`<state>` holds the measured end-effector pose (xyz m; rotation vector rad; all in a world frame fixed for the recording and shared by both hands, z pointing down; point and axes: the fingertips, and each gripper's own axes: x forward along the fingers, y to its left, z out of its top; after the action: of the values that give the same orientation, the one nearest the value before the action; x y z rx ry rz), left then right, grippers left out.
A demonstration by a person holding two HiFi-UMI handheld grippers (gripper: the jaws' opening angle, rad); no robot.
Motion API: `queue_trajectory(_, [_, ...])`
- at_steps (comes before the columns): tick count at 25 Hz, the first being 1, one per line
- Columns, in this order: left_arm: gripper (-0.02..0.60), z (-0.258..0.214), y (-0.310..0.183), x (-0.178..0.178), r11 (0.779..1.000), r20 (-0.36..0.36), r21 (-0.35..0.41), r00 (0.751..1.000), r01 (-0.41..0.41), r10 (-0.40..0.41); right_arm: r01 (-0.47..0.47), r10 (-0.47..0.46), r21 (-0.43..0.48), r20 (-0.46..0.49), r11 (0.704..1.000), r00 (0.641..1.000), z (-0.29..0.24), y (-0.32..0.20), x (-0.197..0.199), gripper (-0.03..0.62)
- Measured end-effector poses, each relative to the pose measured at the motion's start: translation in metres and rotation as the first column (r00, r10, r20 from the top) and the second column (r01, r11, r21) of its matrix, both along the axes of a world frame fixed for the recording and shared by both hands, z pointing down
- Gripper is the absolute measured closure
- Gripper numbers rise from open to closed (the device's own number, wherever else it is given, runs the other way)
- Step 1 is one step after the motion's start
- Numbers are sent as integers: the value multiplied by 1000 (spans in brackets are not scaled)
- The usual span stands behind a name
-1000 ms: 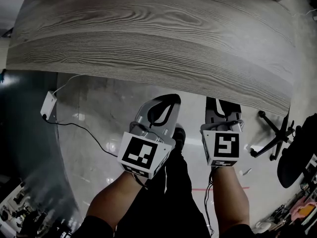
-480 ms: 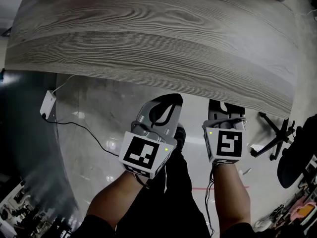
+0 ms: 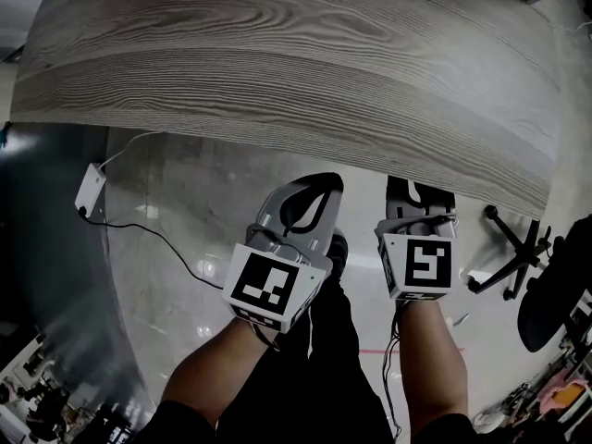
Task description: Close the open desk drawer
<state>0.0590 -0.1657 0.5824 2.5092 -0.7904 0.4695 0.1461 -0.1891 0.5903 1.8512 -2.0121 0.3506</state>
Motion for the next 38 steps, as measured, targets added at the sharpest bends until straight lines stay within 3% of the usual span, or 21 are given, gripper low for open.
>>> queue_trajectory(13, [574, -24, 2, -12, 999, -2, 32, 1000, 0, 0, 21, -20, -17, 38, 1000, 999, -16, 23, -16, 583])
queue_trajectory(18, [574, -38, 1, -17, 998, -11, 57, 1000, 5, -4, 58, -56, -57, 27, 997, 998, 10, 14, -22, 583])
queue_trajectory(21, [574, -33, 3, -18, 999, -17, 50, 1000, 6, -5, 46, -45, -37, 18, 998, 999, 19, 3, -19, 583])
queue_trajectory(25, [574, -20, 1, -17, 999, -25, 43, 1000, 12, -11, 31, -20, -81, 127, 996, 992, 51, 5, -26, 582])
queue_trajectory(29, [574, -3, 1, -12, 999, -35, 21, 999, 25, -24, 8, 6, -127, 105, 992, 994, 81, 15, -18, 578])
queue_trajectory(32, [574, 6, 2, -8, 1000, -32, 18, 999, 20, -19, 2, 11, -140, 92, 990, 996, 94, 12, -10, 509])
queue_trajectory(38, [574, 19, 1, -4, 1000, -17, -6, 1000, 15, -15, -30, 38, -70, 124, 997, 992, 82, 0, 1, 510])
